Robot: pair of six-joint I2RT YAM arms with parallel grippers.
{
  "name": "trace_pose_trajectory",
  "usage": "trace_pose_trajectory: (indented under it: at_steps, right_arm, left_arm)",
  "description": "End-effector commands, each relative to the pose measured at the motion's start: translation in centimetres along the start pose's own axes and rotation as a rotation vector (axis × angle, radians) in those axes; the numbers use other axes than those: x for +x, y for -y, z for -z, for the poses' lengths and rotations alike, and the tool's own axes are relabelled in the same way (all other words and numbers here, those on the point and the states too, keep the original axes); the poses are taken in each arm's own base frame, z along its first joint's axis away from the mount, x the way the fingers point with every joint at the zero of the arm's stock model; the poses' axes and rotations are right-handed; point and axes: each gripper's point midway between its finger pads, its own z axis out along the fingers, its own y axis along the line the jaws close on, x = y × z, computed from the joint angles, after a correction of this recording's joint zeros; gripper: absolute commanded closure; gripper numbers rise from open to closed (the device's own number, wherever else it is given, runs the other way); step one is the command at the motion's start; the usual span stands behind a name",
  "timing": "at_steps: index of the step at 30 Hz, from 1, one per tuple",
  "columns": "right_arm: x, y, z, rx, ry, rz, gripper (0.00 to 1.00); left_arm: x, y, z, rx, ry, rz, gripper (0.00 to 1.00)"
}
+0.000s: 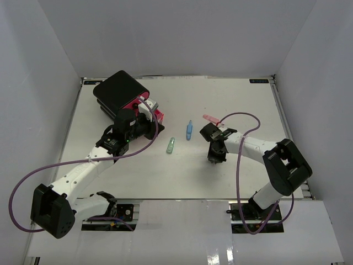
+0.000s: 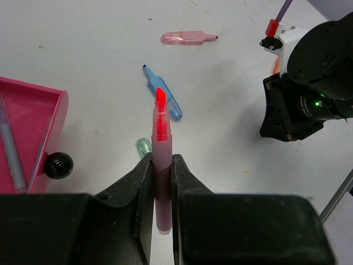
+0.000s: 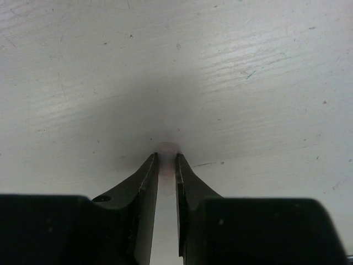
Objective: Sort the stationery into containers
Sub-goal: Close the pen cap on the pen.
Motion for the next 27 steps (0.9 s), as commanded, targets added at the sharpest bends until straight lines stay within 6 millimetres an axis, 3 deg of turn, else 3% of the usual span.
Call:
trace_pose_trajectory:
  at_steps: [1, 3, 6, 9, 10, 11, 13, 15, 16, 20, 24, 27]
  right_arm:
    - [0.4, 2.0, -1.1, 0.08, 0.009, 0.036, 0.85]
    - [-0.9, 0.8, -0.1, 0.025, 0.06, 0.06, 0.92]
    - [-4.5, -2.1, 3.1, -0.102, 0.202, 0.113, 0.92]
    - [-8.2, -5.3, 8.2, -0.259, 0.385, 0.186, 0.92]
    - [-9.9, -7.2, 11.2, -0.373, 0.485, 0.19, 0.92]
    - [-10.8, -8.1, 12.9, -0.432, 0.543, 0.205, 0.92]
    - [-12.8, -10.2, 18.8, -0.622, 0.723, 0.266, 0.92]
    - [-13.6, -10.9, 22.2, -0.723, 0.833, 0.301, 0.92]
    - [-14.3, -11.4, 25.8, -0.811, 0.942, 0.333, 0.92]
    - [-14.8, -12.1, 32.3, -0.973, 1.131, 0.41, 0.92]
    - [-14.6, -13.0, 36.2, -1.097, 1.23, 0.457, 0.92]
    - [-14.1, -13.9, 38.1, -1.195, 1.26, 0.485, 0.92]
  left_arm:
    - [-0.8, 0.1, 0.3, 0.005, 0.022, -0.01, 0.99]
    - [-0.9, 0.2, 0.3, 0.013, 0.026, -0.01, 0.99]
    - [-1.3, 0.9, 0.5, 0.044, 0.043, -0.009, 0.99]
    - [-2.2, 2.3, 1.0, 0.115, 0.088, -0.019, 0.99]
    - [-2.5, 2.8, 1.2, 0.143, 0.1, -0.016, 0.99]
    - [-3.7, 3.8, 1.6, 0.195, 0.146, -0.036, 0.99]
    - [-4.6, 4.9, 2.0, 0.251, 0.181, -0.03, 0.99]
    - [-6.0, 6.5, 2.5, 0.339, 0.227, -0.045, 1.0]
    - [-6.6, 7.1, 2.7, 0.369, 0.243, -0.042, 1.0]
    - [-8.4, 8.7, 2.8, 0.476, 0.294, -0.059, 1.0]
    - [-8.3, 9.7, 2.5, 0.557, 0.298, -0.059, 1.0]
    - [-7.5, 10.1, 3.0, 0.59, 0.324, -0.056, 1.0]
